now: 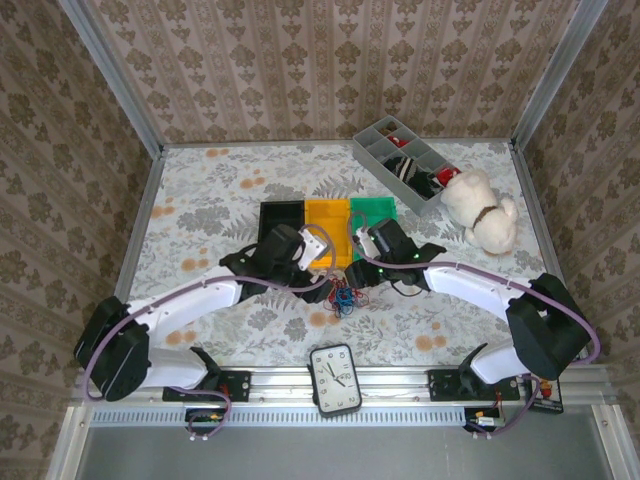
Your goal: Untangle the cables
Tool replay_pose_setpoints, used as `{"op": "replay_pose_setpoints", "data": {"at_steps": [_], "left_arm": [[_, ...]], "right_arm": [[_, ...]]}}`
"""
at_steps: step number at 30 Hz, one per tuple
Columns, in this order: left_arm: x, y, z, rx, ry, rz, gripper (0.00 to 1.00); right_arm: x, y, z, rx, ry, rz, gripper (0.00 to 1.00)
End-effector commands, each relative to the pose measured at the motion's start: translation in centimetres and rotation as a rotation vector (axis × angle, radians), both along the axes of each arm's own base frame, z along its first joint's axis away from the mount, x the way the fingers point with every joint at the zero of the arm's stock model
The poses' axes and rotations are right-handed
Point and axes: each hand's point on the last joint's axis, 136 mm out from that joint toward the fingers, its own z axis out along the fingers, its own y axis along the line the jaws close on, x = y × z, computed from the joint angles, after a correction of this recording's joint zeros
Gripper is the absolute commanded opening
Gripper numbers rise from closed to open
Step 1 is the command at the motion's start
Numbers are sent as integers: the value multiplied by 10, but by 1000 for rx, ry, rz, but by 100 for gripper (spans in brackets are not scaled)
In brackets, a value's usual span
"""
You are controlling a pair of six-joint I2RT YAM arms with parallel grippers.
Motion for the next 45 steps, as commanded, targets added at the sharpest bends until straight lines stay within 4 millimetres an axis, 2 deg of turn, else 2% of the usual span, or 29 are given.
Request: {"op": "replay_pose_setpoints", "data": {"at_steps": [1,7,13,19,23,28,36,41,43,45], "left_arm": [[-10,-12,-1,0,33,-93,93],[-4,-19,-7,9,35,-98,88],[2,-24,-14,10,28,-95,86],[9,-36,-11,-17,24,-102,85],[9,-45,-8,-44,34,-121,83],[9,-49,-7,-54,31,-147,81],[7,-61,-14,-38,65,-222,77],[8,-71,-19,-38,121,-253,70],[9,-74,-21,-40,158,-254,66],[8,-75,-23,-41,193,-250,66]], "right_arm": [[-14,7,-2,67,71,28,49],[-13,8,-13,72,99,31,42],[-12,9,-13,80,103,34,34],[-9,6,-11,97,100,18,12],[-5,0,-6,125,90,-13,1],[1,-11,-2,163,81,-71,0],[4,-17,-6,166,84,-100,0],[6,-20,-8,162,82,-119,0],[8,-22,3,181,54,-127,0],[11,-24,4,186,49,-142,0]]}}
